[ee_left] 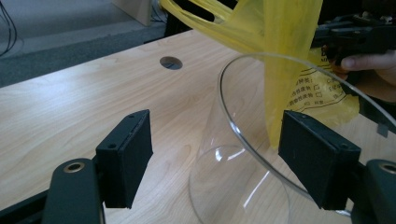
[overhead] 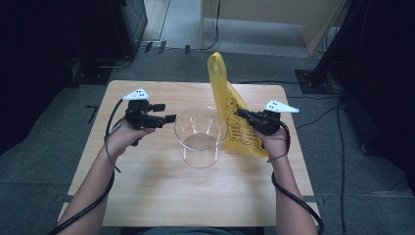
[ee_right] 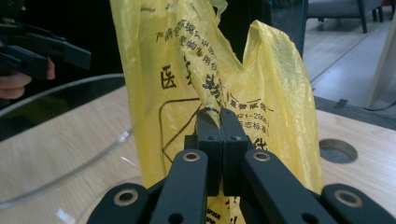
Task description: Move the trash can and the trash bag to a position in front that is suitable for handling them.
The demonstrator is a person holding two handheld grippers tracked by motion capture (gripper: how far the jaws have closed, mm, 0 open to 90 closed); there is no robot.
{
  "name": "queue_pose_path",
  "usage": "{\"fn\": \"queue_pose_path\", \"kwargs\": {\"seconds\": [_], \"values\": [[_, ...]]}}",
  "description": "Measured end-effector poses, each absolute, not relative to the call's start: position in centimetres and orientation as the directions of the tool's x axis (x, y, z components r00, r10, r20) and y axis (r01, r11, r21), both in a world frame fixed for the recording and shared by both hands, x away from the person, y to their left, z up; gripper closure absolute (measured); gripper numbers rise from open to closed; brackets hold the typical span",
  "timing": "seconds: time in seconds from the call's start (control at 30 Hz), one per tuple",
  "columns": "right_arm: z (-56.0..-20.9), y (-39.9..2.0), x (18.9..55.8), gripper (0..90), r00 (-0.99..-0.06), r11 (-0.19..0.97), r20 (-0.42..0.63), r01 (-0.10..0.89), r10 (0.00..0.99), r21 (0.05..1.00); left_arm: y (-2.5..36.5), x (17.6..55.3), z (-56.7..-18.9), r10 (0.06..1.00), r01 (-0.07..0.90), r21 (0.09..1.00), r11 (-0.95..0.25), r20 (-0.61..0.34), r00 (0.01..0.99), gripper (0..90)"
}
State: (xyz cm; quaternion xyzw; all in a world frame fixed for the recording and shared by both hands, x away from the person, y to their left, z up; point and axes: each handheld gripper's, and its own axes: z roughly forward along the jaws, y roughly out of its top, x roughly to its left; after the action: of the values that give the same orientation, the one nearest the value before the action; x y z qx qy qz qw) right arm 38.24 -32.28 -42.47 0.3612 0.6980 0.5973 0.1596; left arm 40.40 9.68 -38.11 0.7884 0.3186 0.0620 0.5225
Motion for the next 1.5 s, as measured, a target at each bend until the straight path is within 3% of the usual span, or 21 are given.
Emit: {"fn": "queue_pose_path", "kwargs": {"seconds": [0.7, 1.5], "values": [[-38.2, -31.2, 37.1, 90.0, -0.753, -0.136, 0.255, 0.218, 0.606, 0.966, 6.9, 38.7, -36.5, 0.503, 0.382, 0.890, -0.250, -0.217, 0.837, 25.2], [-35.0, -24.9, 35.4, 90.0, -0.888, -0.195, 0.230, 0.163, 0.398, 0.967, 3.9, 36.7, -34.9, 0.424, 0.305, 0.922, -0.237, -0.184, 0.887, 24.9]]}}
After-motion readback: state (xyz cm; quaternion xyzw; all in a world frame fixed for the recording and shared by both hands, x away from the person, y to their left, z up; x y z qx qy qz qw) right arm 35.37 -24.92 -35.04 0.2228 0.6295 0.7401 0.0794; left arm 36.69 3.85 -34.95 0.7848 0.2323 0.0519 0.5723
